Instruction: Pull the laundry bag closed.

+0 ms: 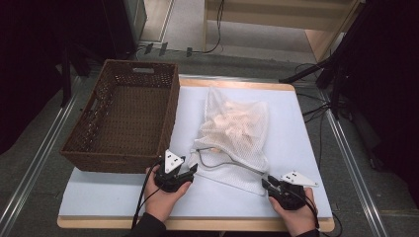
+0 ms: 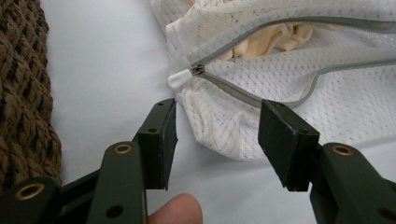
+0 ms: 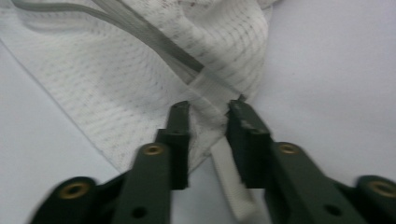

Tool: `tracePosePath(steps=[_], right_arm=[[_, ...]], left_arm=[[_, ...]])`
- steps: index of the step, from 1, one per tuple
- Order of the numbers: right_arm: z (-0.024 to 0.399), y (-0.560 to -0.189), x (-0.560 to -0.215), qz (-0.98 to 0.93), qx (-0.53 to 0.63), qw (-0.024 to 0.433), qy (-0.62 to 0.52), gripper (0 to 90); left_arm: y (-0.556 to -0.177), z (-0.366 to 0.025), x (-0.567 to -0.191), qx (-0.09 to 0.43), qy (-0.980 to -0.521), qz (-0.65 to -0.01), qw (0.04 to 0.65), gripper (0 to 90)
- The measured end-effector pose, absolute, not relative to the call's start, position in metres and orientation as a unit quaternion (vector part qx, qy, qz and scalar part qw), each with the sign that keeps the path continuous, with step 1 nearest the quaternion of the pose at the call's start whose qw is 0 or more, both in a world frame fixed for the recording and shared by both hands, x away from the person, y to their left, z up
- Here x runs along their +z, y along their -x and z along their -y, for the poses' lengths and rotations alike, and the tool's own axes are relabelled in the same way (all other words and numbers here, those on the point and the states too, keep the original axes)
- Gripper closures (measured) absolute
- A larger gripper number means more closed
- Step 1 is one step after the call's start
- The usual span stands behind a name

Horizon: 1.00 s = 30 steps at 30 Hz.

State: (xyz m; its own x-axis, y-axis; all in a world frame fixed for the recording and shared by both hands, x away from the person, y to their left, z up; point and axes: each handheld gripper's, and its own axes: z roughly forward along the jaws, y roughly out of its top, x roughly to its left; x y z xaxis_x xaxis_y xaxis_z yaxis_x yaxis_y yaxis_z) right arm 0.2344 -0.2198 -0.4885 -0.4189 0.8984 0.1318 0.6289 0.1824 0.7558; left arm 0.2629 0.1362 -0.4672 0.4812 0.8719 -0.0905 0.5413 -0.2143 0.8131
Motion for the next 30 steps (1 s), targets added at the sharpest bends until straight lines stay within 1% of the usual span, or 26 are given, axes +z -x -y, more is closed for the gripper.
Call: tracePosePath(steps=[1, 2, 3, 6, 8, 13, 17, 19, 20, 22, 24, 25, 27, 29, 30], right_arm=[[0.220, -0.234, -0.488, -0.752, 0.381, 0.180, -0.506, 80.2], [0.221, -0.235, -0.488, -0.755, 0.385, 0.174, -0.502, 86.0], [0.223, -0.236, -0.488, -0.756, 0.391, 0.159, -0.501, 88.4], [0.234, -0.239, -0.488, -0.748, 0.405, 0.129, -0.510, 89.5], [0.242, -0.240, -0.488, -0.741, 0.407, 0.123, -0.520, 89.6], [0.267, -0.245, -0.488, -0.726, 0.408, 0.126, -0.538, 89.6], [0.280, -0.248, -0.488, -0.716, 0.402, 0.144, -0.552, 89.5], [0.282, -0.249, -0.489, -0.710, 0.409, 0.138, -0.557, 88.6], [0.281, -0.249, -0.488, -0.710, 0.412, 0.132, -0.556, 85.1], [0.278, -0.246, -0.485, -0.703, 0.433, 0.137, -0.547, 71.9], [0.273, -0.244, -0.478, -0.703, 0.458, 0.141, -0.527, 62.7], [0.269, -0.242, -0.474, -0.704, 0.467, 0.147, -0.515, 59.4], [0.259, -0.238, -0.466, -0.709, 0.484, 0.151, -0.491, 55.8], [0.248, -0.236, -0.460, -0.713, 0.501, 0.144, -0.469, 52.6], [0.242, -0.236, -0.458, -0.718, 0.506, 0.145, -0.456, 51.7]], left_arm=[[-0.263, -0.136, -0.467, 0.197, -0.753, -0.469, 0.417, 46.9], [-0.263, -0.136, -0.468, 0.196, -0.752, -0.470, 0.418, 46.9], [-0.263, -0.136, -0.468, 0.195, -0.752, -0.471, 0.418, 46.9], [-0.263, -0.136, -0.467, 0.195, -0.752, -0.470, 0.418, 46.9], [-0.263, -0.137, -0.468, 0.195, -0.753, -0.470, 0.417, 46.9], [-0.263, -0.135, -0.469, 0.182, -0.759, -0.468, 0.414, 46.6], [-0.260, -0.129, -0.472, 0.158, -0.773, -0.456, 0.412, 45.8], [-0.258, -0.125, -0.472, 0.151, -0.781, -0.448, 0.407, 45.7], [-0.259, -0.123, -0.473, 0.146, -0.787, -0.445, 0.402, 45.6], [-0.259, -0.120, -0.475, 0.138, -0.790, -0.445, 0.398, 45.7], [-0.260, -0.118, -0.475, 0.131, -0.794, -0.445, 0.393, 47.2], [-0.260, -0.117, -0.475, 0.130, -0.793, -0.446, 0.393, 49.2], [-0.261, -0.114, -0.475, 0.131, -0.796, -0.445, 0.390, 56.7], [-0.262, -0.111, -0.474, 0.138, -0.802, -0.443, 0.377, 68.7], [-0.263, -0.111, -0.473, 0.131, -0.804, -0.444, 0.373, 74.6]])
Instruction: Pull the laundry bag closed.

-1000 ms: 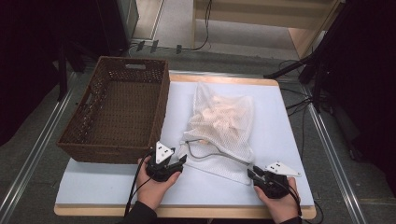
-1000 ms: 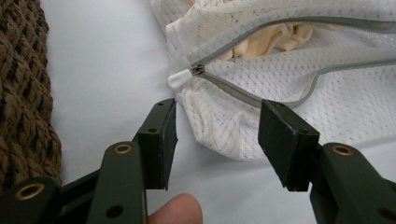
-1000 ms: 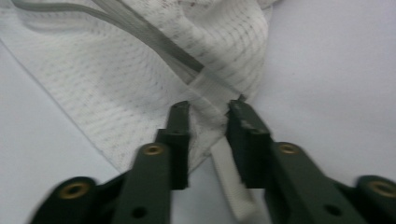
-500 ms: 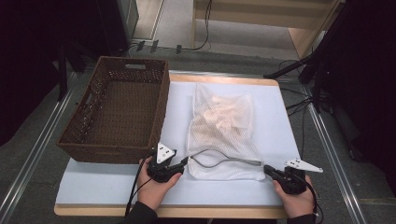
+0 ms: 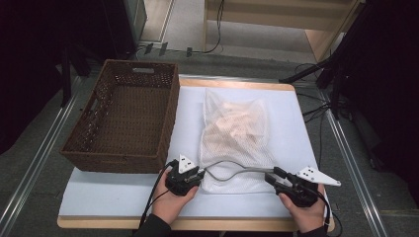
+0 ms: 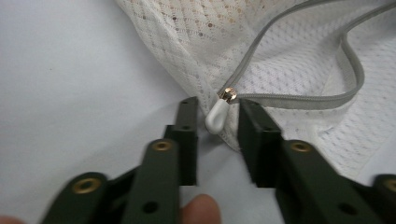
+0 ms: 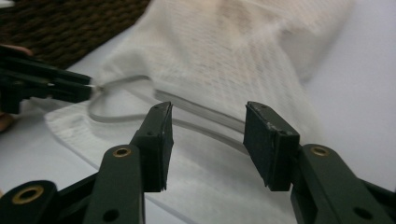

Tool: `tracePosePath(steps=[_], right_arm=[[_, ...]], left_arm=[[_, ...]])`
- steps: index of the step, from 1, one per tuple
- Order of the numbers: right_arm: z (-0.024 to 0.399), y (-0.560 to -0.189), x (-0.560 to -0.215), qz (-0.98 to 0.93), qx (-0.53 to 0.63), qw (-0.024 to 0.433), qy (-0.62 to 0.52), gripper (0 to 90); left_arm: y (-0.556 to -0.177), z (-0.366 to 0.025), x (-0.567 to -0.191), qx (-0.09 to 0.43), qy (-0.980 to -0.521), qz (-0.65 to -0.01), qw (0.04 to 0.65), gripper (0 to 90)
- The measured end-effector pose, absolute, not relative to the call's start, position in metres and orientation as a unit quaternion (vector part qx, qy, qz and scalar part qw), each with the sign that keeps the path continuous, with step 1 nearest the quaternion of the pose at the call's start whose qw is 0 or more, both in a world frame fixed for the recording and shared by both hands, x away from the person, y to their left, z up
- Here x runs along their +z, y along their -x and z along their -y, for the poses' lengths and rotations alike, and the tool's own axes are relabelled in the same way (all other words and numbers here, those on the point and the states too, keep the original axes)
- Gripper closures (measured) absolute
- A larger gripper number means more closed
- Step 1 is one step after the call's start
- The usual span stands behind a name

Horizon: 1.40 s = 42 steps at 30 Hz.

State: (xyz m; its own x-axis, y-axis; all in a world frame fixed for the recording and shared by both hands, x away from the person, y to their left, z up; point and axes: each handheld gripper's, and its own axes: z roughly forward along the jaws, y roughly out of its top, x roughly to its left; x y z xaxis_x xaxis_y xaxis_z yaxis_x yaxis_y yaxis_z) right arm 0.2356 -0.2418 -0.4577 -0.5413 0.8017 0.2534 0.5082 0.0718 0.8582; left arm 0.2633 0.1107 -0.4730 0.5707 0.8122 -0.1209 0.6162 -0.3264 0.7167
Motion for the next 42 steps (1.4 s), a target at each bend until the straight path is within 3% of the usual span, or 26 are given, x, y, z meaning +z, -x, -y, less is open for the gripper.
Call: tracePosePath(steps=[4, 10, 14, 23, 28, 30, 32, 34, 38, 42], right_arm=[[0.212, -0.239, -0.452, -0.733, 0.520, 0.137, -0.417, 47.2], [0.157, -0.256, -0.447, -0.775, 0.505, 0.109, -0.364, 37.7], [0.126, -0.269, -0.456, -0.795, 0.483, 0.100, -0.352, 25.1], [0.100, -0.276, -0.476, -0.827, 0.443, 0.063, -0.341, 13.6], [0.089, -0.272, -0.477, -0.828, 0.429, 0.109, -0.343, 15.5], [0.089, -0.270, -0.475, -0.824, 0.428, 0.128, -0.348, 22.7], [0.090, -0.271, -0.476, -0.826, 0.418, 0.131, -0.354, 36.3], [0.093, -0.273, -0.478, -0.826, 0.412, 0.131, -0.363, 40.3], [0.093, -0.272, -0.479, -0.820, 0.412, 0.178, -0.355, 33.0], [0.091, -0.271, -0.474, -0.819, 0.435, 0.170, -0.334, 24.5]], left_arm=[[-0.265, -0.114, -0.469, 0.102, -0.809, -0.442, 0.373, 85.9], [-0.264, -0.134, -0.461, 0.079, -0.801, -0.450, 0.387, 86.2], [-0.261, -0.147, -0.457, 0.057, -0.796, -0.452, 0.399, 86.5], [-0.255, -0.162, -0.451, 0.032, -0.785, -0.445, 0.430, 86.5], [-0.254, -0.163, -0.445, 0.038, -0.785, -0.445, 0.429, 86.5], [-0.254, -0.165, -0.445, 0.033, -0.784, -0.447, 0.431, 86.5], [-0.254, -0.164, -0.445, 0.025, -0.783, -0.444, 0.434, 86.5], [-0.254, -0.160, -0.444, 0.022, -0.789, -0.434, 0.435, 86.5], [-0.254, -0.153, -0.444, 0.023, -0.799, -0.424, 0.425, 86.5], [-0.255, -0.154, -0.443, 0.015, -0.798, -0.425, 0.428, 86.5]])
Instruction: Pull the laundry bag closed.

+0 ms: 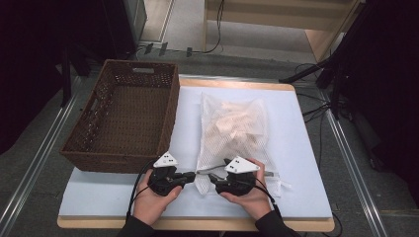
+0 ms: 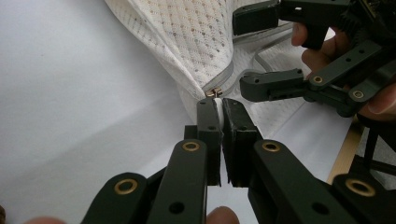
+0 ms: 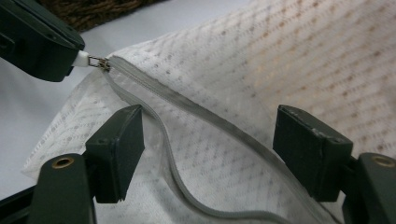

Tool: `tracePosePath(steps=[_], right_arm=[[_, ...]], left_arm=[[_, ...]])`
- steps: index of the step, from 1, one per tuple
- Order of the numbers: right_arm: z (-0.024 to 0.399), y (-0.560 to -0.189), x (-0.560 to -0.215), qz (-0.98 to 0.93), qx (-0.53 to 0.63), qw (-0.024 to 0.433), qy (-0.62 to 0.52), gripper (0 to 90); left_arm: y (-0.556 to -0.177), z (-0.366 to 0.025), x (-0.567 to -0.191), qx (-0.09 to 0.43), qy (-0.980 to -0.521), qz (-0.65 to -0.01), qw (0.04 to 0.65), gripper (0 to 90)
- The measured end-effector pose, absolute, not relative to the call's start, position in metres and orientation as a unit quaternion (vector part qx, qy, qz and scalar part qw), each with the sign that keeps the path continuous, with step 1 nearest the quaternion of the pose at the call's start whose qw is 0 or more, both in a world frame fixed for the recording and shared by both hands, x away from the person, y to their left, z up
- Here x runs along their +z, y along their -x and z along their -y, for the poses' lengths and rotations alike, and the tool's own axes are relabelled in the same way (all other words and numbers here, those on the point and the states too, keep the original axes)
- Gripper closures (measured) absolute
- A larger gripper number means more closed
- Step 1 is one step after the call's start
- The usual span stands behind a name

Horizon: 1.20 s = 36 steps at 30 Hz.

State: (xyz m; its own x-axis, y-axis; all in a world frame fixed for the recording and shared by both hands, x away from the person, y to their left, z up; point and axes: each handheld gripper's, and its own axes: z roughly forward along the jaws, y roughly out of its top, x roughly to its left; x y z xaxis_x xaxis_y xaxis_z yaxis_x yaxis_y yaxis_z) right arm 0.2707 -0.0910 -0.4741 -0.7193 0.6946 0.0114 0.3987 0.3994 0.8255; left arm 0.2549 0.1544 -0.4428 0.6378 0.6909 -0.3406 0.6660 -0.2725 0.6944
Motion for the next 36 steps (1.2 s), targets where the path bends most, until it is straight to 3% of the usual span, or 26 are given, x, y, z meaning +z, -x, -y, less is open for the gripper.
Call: tracePosePath(steps=[5, 8, 13, 15, 18, 20, 23, 27, 31, 36], right_arm=[[0.084, -0.281, -0.483, -0.839, 0.414, 0.138, -0.324, 22.4], [0.080, -0.282, -0.485, -0.852, 0.391, 0.133, -0.322, 29.0], [0.086, -0.285, -0.485, -0.832, 0.405, 0.129, -0.356, 50.1], [0.088, -0.285, -0.485, -0.828, 0.410, 0.129, -0.361, 66.7], [0.091, -0.285, -0.485, -0.825, 0.418, 0.111, -0.365, 82.0], [0.093, -0.286, -0.485, -0.822, 0.422, 0.096, -0.369, 87.2], [0.096, -0.288, -0.486, -0.821, 0.426, 0.078, -0.372, 88.7], [0.098, -0.290, -0.486, -0.817, 0.431, 0.066, -0.377, 89.0], [0.098, -0.289, -0.486, -0.819, 0.431, 0.066, -0.374, 89.4], [0.096, -0.287, -0.486, -0.824, 0.434, 0.062, -0.360, 89.5]], left_arm=[[-0.255, -0.154, -0.440, 0.009, -0.801, -0.418, 0.428, 86.6], [-0.255, -0.152, -0.439, 0.002, -0.804, -0.410, 0.432, 86.6], [-0.259, -0.140, -0.436, -0.008, -0.805, -0.407, 0.432, 86.2], [-0.261, -0.132, -0.434, -0.002, -0.804, -0.414, 0.427, 84.3], [-0.263, -0.124, -0.427, 0.007, -0.792, -0.435, 0.428, 80.0], [-0.263, -0.122, -0.421, -0.001, -0.783, -0.445, 0.435, 75.7], [-0.261, -0.116, -0.418, -0.025, -0.785, -0.434, 0.441, 73.5], [-0.257, -0.122, -0.417, 0.016, -0.779, -0.439, 0.448, 66.8], [-0.256, -0.137, -0.435, 0.063, -0.797, -0.453, 0.394, 83.4], [-0.264, -0.144, -0.452, 0.043, -0.785, -0.473, 0.398, 81.1]])
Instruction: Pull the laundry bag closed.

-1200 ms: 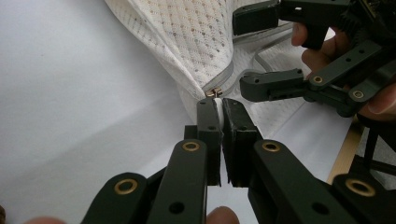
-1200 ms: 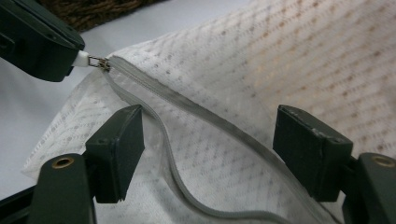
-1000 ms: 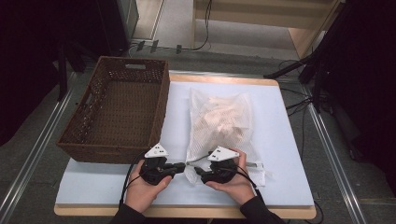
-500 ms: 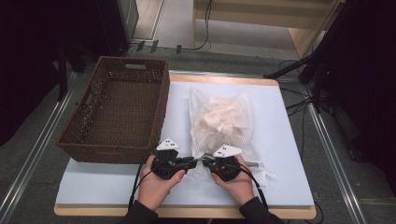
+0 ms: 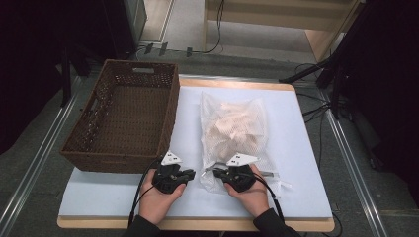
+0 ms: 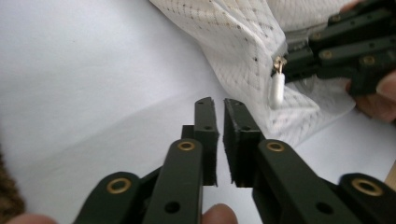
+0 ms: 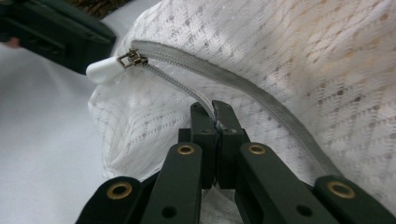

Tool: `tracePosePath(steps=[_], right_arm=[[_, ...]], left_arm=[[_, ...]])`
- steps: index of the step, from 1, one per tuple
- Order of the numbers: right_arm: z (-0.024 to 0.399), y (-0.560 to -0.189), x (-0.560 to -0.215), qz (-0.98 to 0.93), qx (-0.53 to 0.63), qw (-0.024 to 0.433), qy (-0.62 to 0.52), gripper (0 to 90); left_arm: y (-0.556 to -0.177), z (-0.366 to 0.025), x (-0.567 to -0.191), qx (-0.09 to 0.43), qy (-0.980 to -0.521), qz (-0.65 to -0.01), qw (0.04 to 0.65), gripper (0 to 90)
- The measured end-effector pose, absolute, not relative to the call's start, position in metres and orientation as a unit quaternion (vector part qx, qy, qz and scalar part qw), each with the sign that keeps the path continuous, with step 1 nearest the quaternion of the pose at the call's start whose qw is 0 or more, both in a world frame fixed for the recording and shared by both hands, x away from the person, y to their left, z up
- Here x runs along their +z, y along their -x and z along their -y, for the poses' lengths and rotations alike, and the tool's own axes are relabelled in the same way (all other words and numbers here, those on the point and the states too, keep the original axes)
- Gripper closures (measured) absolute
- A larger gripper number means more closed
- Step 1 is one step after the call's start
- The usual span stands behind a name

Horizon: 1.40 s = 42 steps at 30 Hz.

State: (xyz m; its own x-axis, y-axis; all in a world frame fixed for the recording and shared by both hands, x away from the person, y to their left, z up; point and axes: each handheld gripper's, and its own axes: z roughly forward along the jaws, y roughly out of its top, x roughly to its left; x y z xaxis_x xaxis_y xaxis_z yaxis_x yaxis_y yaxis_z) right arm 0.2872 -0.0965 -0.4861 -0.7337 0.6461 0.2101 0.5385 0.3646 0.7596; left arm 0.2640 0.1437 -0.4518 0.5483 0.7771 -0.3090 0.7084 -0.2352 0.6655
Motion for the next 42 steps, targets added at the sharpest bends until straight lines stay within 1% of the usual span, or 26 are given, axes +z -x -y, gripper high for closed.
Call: tracePosePath(steps=[2, 7, 10, 13, 14, 16, 18, 22, 25, 28, 30, 32, 33, 34, 36, 39, 42], right_arm=[[0.097, -0.287, -0.486, -0.824, 0.437, 0.054, -0.358, 89.5], [0.097, -0.287, -0.486, -0.822, 0.443, 0.049, -0.354, 89.5], [0.097, -0.287, -0.486, -0.823, 0.444, 0.049, -0.352, 89.5], [0.097, -0.285, -0.486, -0.824, 0.445, 0.048, -0.347, 89.5], [0.096, -0.285, -0.486, -0.825, 0.446, 0.047, -0.343, 89.5], [0.096, -0.284, -0.486, -0.828, 0.445, 0.046, -0.338, 89.5], [0.096, -0.283, -0.486, -0.828, 0.446, 0.045, -0.337, 89.5], [0.097, -0.284, -0.485, -0.825, 0.452, 0.038, -0.337, 89.1], [0.099, -0.284, -0.485, -0.821, 0.456, 0.038, -0.341, 89.0], [0.098, -0.283, -0.485, -0.821, 0.460, 0.040, -0.335, 89.1], [0.098, -0.282, -0.484, -0.821, 0.461, 0.040, -0.335, 89.0], [0.099, -0.282, -0.483, -0.820, 0.462, 0.039, -0.336, 88.6], [0.100, -0.282, -0.482, -0.817, 0.465, 0.039, -0.339, 86.6], [0.102, -0.282, -0.481, -0.814, 0.470, 0.035, -0.340, 81.8], [0.105, -0.283, -0.477, -0.806, 0.486, 0.026, -0.338, 73.2], [0.111, -0.282, -0.469, -0.791, 0.512, 0.011, -0.335, 68.2], [0.111, -0.283, -0.464, -0.782, 0.526, -0.007, -0.333, 66.2]], left_arm=[[-0.268, -0.141, -0.451, 0.026, -0.777, -0.467, 0.421, 79.4], [-0.267, -0.134, -0.449, 0.009, -0.780, -0.443, 0.442, 74.5], [-0.266, -0.134, -0.446, 0.002, -0.774, -0.442, 0.452, 71.1], [-0.268, -0.131, -0.445, 0.003, -0.772, -0.448, 0.450, 68.0], [-0.270, -0.130, -0.447, 0.003, -0.771, -0.454, 0.446, 65.6], [-0.273, -0.127, -0.451, -0.004, -0.771, -0.459, 0.442, 62.3], [-0.276, -0.124, -0.454, -0.012, -0.768, -0.462, 0.442, 60.9], [-0.274, -0.127, -0.451, -0.015, -0.766, -0.454, 0.455, 67.7], [-0.273, -0.136, -0.450, -0.029, -0.763, -0.445, 0.469, 67.7], [-0.273, -0.137, -0.456, -0.047, -0.770, -0.438, 0.462, 68.3], [-0.272, -0.134, -0.459, -0.037, -0.778, -0.435, 0.452, 71.8], [-0.273, -0.134, -0.459, -0.030, -0.778, -0.434, 0.454, 78.9], [-0.273, -0.134, -0.457, -0.027, -0.777, -0.431, 0.458, 81.9], [-0.272, -0.135, -0.456, -0.022, -0.777, -0.430, 0.459, 84.5], [-0.272, -0.137, -0.455, -0.014, -0.779, -0.427, 0.458, 86.3], [-0.271, -0.137, -0.456, -0.010, -0.785, -0.423, 0.452, 87.0], [-0.270, -0.134, -0.456, -0.004, -0.789, -0.418, 0.450, 87.3]])
